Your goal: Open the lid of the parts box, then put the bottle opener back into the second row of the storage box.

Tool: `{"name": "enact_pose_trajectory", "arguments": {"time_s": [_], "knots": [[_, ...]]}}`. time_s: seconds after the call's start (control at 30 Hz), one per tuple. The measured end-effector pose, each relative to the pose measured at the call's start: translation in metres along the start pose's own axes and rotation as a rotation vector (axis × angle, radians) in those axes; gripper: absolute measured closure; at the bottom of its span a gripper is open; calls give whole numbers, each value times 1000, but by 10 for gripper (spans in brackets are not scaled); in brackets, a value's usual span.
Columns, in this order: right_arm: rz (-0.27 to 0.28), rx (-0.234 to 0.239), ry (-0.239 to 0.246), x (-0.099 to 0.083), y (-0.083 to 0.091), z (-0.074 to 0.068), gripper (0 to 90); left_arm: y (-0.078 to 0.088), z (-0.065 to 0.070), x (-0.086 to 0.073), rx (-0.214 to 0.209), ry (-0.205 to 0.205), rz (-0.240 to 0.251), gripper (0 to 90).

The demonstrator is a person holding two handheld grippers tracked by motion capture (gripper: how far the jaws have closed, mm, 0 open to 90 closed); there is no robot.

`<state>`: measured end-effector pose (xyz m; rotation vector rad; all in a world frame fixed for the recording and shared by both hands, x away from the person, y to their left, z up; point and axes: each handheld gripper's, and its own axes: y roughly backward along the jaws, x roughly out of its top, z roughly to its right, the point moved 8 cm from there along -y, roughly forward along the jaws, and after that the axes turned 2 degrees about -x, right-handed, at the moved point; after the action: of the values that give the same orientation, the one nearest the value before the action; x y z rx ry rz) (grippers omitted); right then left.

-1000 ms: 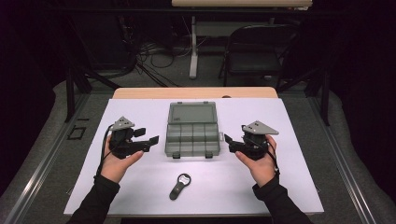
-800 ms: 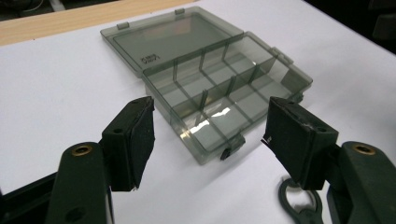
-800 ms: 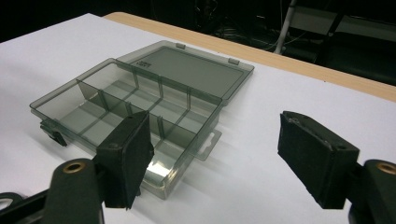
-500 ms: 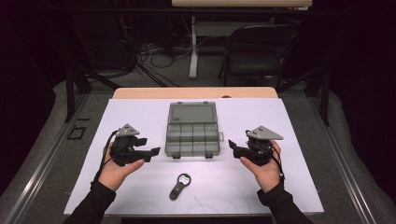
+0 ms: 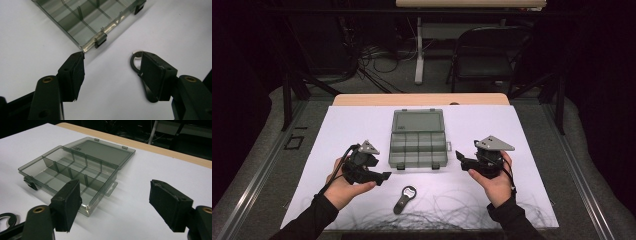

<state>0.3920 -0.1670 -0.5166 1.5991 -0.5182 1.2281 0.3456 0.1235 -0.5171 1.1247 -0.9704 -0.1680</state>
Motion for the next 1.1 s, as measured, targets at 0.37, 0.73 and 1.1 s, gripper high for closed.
{"name": "enact_pose_trajectory", "arguments": {"time_s": [0.37, 0.73, 1.1], "knots": [[1, -2, -10, 0, 1, 2, 250, -24, 20, -15, -66, 3, -141, 410], [11, -1, -20, 0, 1, 3, 251, -47, 39, -23, -106, -29, -180, 410], [17, -3, -18, 1, 2, 2, 251, -66, 49, -32, -99, -42, -225, 420]]}}
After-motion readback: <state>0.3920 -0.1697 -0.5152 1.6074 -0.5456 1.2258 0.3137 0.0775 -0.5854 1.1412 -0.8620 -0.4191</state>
